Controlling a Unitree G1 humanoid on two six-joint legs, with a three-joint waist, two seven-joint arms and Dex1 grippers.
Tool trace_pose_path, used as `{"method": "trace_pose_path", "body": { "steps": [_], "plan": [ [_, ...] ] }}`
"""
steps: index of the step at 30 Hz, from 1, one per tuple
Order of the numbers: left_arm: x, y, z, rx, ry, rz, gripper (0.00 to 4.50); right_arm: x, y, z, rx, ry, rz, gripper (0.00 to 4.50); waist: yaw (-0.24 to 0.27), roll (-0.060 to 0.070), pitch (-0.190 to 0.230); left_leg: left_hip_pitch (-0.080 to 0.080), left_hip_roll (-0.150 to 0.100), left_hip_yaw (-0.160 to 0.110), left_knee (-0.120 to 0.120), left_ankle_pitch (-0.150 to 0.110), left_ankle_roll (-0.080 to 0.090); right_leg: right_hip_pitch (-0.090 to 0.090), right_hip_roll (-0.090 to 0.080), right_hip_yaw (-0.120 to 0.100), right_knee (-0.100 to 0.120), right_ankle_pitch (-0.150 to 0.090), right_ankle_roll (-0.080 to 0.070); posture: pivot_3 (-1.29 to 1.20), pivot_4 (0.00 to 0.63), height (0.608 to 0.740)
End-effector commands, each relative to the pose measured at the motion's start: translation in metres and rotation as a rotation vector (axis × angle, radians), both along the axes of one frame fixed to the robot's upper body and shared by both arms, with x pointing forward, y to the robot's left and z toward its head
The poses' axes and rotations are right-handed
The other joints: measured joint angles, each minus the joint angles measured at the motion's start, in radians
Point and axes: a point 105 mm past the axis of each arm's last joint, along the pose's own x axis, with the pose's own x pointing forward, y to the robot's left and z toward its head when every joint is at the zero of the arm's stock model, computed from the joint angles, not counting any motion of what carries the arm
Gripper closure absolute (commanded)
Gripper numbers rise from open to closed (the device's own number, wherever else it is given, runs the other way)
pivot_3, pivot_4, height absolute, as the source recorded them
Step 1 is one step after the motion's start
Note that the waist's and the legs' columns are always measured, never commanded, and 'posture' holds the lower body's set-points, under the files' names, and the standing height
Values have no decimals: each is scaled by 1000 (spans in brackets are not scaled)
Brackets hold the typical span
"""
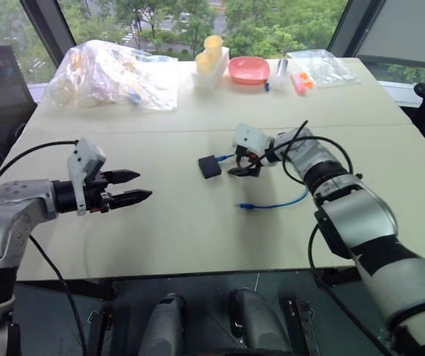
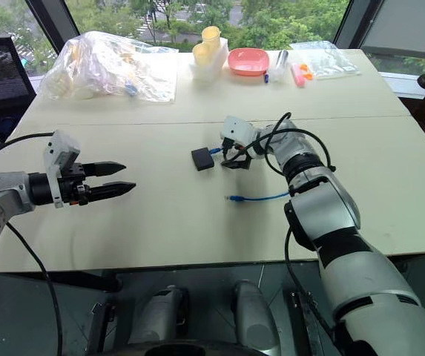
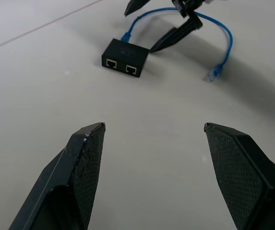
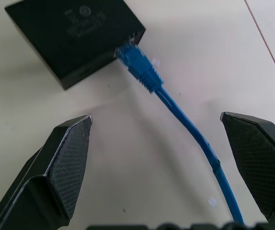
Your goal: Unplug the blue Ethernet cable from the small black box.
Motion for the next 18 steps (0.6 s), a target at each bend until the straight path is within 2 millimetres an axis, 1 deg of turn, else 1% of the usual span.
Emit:
{"method": "trace_pose_path", "body": {
  "steps": [1, 4, 6, 9, 11, 12, 13, 16, 17, 18],
  "plan": [
    [-3, 0, 11, -5, -47, 17, 1050, 6, 24, 11, 27, -75, -10, 0, -8, 0, 0, 1, 0, 0, 0, 0, 0, 1, 0, 0, 0, 0, 0, 0, 150, 740],
    [-6, 1, 10, 0, -44, 33, 1050, 4, 38, 11, 53, -76, 0, 0, -16, 0, 0, 1, 0, 0, 0, 0, 0, 1, 0, 1, 0, 0, 0, 0, 150, 740],
    [-6, 3, 8, 7, -46, 51, 1050, 5, 43, 12, 56, -95, -8, 0, -17, 0, 0, 1, 1, 0, 0, 0, 0, 1, 0, 1, 0, 0, 0, 0, 150, 740],
    [-7, 3, 8, 7, -47, 64, 1050, 8, 43, 10, 40, -127, -43, 0, -16, 0, 0, 1, 1, 0, -1, 0, 0, 0, 0, 3, 0, 0, 0, 0, 150, 740],
    [-7, 3, 6, 9, -48, 73, 1050, 6, 41, 0, 14, -103, -38, 0, -16, 0, 0, 1, 0, 0, -1, 0, 0, 0, 0, 3, 0, 0, 0, 0, 150, 740],
    [-7, 3, 5, 10, -48, 75, 1024, 2, 43, -5, 15, -63, -15, 569, -16, 0, 0, 1, 0, 0, -1, 0, 0, 0, 0, 3, 0, 0, 0, 0, 150, 740],
    [-6, 3, 5, 12, -49, 77, 1024, -6, 45, -13, 28, 15, 21, 921, -16, 0, 0, 1, 0, 0, -1, 0, 0, 0, 0, 4, 0, 0, 0, 0, 150, 740],
    [-2, 2, 4, 14, -53, 81, 1024, -22, 49, -24, 68, 185, 85, 2295, -16, 0, 0, 1, 0, 0, -1, 0, 0, 0, 0, 4, 0, 0, 0, 0, 150, 740],
    [-1, 1, 4, 14, -55, 81, 1024, -27, 48, -28, 72, 235, 104, 2976, -16, 0, 0, 1, 0, 0, -1, 0, 0, 0, 0, 4, 0, 0, 0, 0, 150, 740],
    [0, 0, 4, 14, -57, 80, 1024, -31, 47, -30, 73, 271, 117, 3392, -16, 0, 0, 1, 0, 0, -1, 0, 0, 0, 0, 4, 0, 0, 0, 0, 150, 740]
  ]
}}
